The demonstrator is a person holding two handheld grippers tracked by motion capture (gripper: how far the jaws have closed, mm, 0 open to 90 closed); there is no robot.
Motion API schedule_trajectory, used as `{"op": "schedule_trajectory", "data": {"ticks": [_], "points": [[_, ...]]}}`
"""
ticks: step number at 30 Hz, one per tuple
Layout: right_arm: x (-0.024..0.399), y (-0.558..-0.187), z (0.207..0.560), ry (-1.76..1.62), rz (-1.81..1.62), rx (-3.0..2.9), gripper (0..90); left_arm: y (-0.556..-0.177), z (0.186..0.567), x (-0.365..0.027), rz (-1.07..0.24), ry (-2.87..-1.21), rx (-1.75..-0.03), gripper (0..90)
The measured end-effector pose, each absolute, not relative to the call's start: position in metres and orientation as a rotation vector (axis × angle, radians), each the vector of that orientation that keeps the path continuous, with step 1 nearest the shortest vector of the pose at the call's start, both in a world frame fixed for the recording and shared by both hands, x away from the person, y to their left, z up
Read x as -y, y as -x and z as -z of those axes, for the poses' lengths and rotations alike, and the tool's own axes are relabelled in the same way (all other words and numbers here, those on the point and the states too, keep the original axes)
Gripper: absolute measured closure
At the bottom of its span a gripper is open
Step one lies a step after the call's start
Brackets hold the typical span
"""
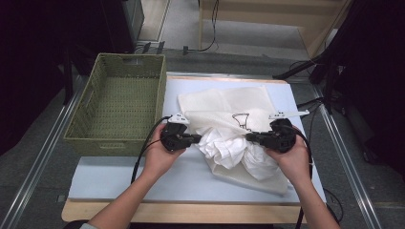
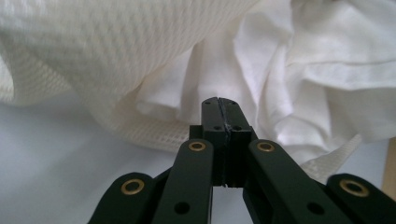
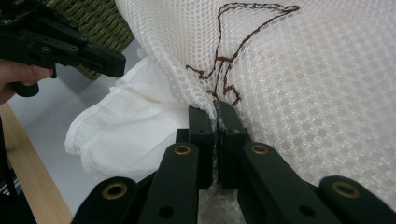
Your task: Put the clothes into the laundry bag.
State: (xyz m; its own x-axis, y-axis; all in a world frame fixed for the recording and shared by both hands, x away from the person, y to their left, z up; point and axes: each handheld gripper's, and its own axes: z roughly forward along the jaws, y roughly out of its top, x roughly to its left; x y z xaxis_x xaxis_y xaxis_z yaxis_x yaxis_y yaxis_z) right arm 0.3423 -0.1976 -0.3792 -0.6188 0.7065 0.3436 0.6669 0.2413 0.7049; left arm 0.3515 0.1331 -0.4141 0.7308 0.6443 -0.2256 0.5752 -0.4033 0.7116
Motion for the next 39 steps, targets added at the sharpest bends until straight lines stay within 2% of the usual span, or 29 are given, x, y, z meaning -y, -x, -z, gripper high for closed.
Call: {"op": "schedule_trajectory", "data": {"ticks": [5, 12, 23, 29, 39], "points": [[0.199, -0.342, 0.378, -1.359, -1.361, -2.439, 88.2, -0.353, 0.429, -0.133, -0.077, -2.111, -0.959, 90.0], [0.196, -0.341, 0.377, -1.356, -1.347, -2.443, 88.2, -0.351, 0.442, -0.111, -0.041, -2.153, -0.889, 90.0], [0.196, -0.341, 0.376, -1.356, -1.346, -2.439, 88.2, -0.343, 0.418, -0.065, -0.032, -2.127, -0.688, 90.0], [0.194, -0.341, 0.377, -1.357, -1.337, -2.436, 88.2, -0.346, 0.409, -0.048, -0.019, -2.098, -0.648, 90.0], [0.192, -0.340, 0.374, -1.360, -1.337, -2.433, 88.3, -0.357, 0.413, -0.012, -0.046, -2.158, -0.639, 90.0]]}}
